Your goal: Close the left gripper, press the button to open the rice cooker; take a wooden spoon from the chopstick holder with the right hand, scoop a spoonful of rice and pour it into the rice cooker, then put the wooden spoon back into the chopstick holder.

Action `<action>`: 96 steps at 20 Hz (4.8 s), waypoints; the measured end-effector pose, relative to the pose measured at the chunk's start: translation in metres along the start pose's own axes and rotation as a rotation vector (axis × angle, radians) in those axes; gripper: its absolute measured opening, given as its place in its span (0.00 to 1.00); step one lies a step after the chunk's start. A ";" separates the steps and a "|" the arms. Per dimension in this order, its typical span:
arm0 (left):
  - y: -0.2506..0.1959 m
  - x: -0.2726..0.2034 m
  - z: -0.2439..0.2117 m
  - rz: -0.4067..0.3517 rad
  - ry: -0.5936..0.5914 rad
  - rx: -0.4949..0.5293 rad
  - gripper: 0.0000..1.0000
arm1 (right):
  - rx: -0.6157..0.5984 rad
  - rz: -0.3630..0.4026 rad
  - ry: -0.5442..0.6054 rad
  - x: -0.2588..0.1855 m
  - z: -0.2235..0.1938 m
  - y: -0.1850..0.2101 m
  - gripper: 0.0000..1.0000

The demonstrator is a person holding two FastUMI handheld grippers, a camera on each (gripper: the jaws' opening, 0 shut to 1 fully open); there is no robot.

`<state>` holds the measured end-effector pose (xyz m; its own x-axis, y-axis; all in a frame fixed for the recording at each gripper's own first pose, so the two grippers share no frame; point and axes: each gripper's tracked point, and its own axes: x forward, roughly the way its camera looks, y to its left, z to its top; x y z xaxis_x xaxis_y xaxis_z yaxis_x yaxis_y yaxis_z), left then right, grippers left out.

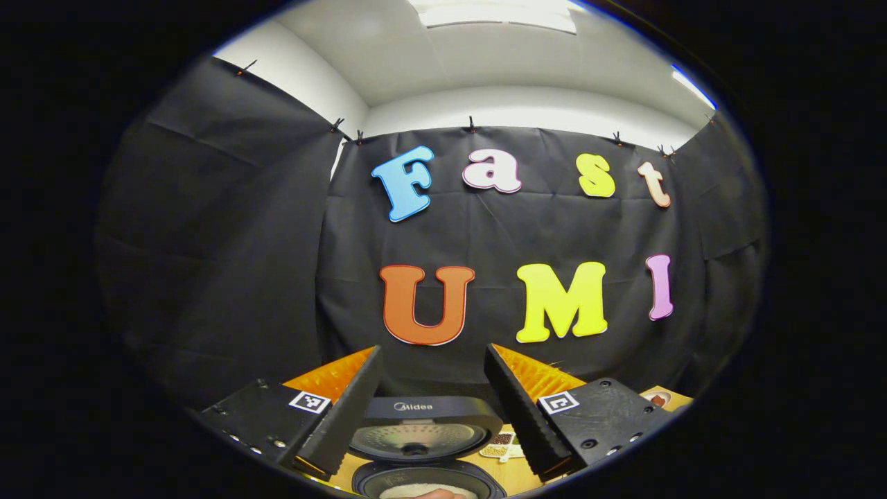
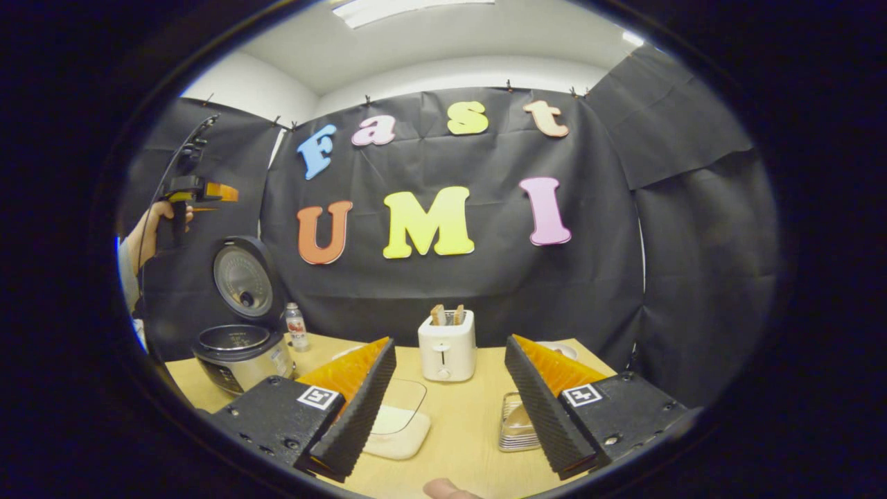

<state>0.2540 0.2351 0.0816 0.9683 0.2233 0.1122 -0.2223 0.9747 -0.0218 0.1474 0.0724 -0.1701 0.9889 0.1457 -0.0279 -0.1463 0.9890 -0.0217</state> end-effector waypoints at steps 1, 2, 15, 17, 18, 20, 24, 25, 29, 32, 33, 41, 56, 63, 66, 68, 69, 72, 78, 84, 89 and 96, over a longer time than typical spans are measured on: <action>0.004 0.011 -0.007 0.017 0.013 0.016 0.94 | -0.007 -0.003 -0.001 -0.002 0.000 -0.002 1.00; 0.006 0.021 -0.015 0.031 0.027 0.038 0.94 | -0.013 -0.009 -0.004 -0.006 0.001 -0.005 1.00; 0.003 0.024 -0.101 0.026 0.370 0.031 0.99 | -0.042 0.011 -0.068 -0.074 0.030 -0.007 1.00; -0.001 0.010 -0.102 0.031 0.382 0.034 1.00 | -0.044 0.014 -0.074 -0.086 0.031 -0.008 1.00; -0.003 0.003 -0.102 0.032 0.383 0.037 1.00 | -0.044 0.019 -0.070 -0.091 0.028 -0.007 1.00; -0.005 -0.013 -0.106 0.039 0.393 0.033 1.00 | -0.044 0.033 -0.047 -0.099 0.024 -0.003 1.00; -0.012 -0.050 -0.126 0.049 0.432 0.029 1.00 | -0.050 0.063 -0.041 -0.120 0.028 0.009 0.95; -0.014 -0.061 -0.132 0.053 0.443 0.030 1.00 | -0.058 0.064 -0.043 -0.125 0.030 0.012 0.95; -0.023 -0.100 -0.158 0.041 0.469 0.045 0.99 | -0.046 0.089 -0.060 -0.151 0.049 0.034 1.00; -0.027 -0.124 -0.185 0.042 0.510 0.008 0.99 | -0.075 0.097 -0.084 -0.162 0.067 0.044 1.00; -0.029 -0.130 -0.193 0.034 0.521 0.015 0.99 | -0.080 0.082 -0.086 -0.165 0.071 0.042 1.00; -0.026 -0.158 -0.232 0.003 0.530 0.015 0.97 | -0.068 0.100 -0.051 -0.155 0.063 0.048 1.00; -0.031 -0.173 -0.260 0.017 0.368 0.039 0.98 | -0.040 0.123 -0.009 -0.145 0.053 0.045 1.00; -0.030 -0.175 -0.265 0.024 0.301 0.039 0.98 | -0.020 0.101 0.008 -0.143 0.048 0.037 1.00; -0.033 -0.177 -0.268 0.002 0.300 0.044 0.87 | -0.024 0.085 -0.029 -0.150 0.057 0.032 1.00; -0.032 -0.177 -0.268 0.001 0.290 0.042 1.00 | -0.027 0.076 -0.037 -0.151 0.059 0.030 1.00; -0.031 -0.178 -0.264 0.006 0.286 0.042 1.00 | -0.025 0.076 -0.036 -0.152 0.059 0.029 1.00; -0.029 -0.186 -0.262 0.025 0.330 0.109 0.95 | -0.023 0.065 -0.038 -0.151 0.059 0.023 1.00; -0.055 -0.214 -0.240 -0.031 0.383 0.076 0.90 | -0.008 0.031 -0.042 -0.150 0.061 0.011 1.00; -0.091 -0.253 -0.193 -0.091 0.307 0.082 0.91 | -0.012 0.024 -0.049 -0.157 0.062 0.007 1.00; -0.121 -0.293 -0.147 -0.117 0.216 0.072 0.95 | -0.010 0.026 -0.066 -0.163 0.069 0.007 1.00; -0.151 -0.335 -0.127 -0.156 0.184 0.065 0.95 | 0.014 0.020 -0.068 -0.172 0.073 -0.001 1.00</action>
<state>-0.0225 0.0131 -0.0785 0.9946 0.0733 -0.0741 -0.0700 0.9965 0.0457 -0.0209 0.0478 -0.0924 0.9853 0.1663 0.0396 -0.1661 0.9861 -0.0076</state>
